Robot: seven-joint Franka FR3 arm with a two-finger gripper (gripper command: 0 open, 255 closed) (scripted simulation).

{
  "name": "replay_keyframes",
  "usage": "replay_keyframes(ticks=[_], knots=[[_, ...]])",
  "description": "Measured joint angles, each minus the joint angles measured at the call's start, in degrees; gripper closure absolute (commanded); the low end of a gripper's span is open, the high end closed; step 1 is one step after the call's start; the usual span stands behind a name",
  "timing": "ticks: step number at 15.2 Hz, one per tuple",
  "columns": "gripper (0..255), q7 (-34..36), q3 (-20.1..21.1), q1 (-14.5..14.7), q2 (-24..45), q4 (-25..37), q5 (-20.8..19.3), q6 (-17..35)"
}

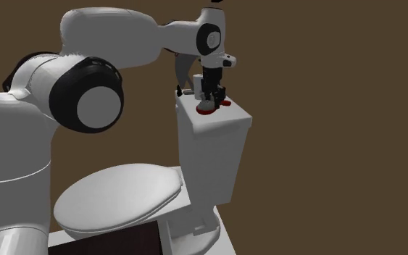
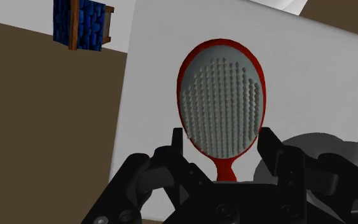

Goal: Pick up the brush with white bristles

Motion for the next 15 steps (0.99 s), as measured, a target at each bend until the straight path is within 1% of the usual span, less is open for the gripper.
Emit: replay_keyframes(ticks=[6,11,15], knots=[[255,0.34,0.06,0.89,1.61,6.59,-0.69,-5.07],[255,0.79,0.06,2.36,4.34,14.69,-1.86,-10.52],[255,1.20,-0.06,4.26,7.60,22.96,-3.26,-15.56]])
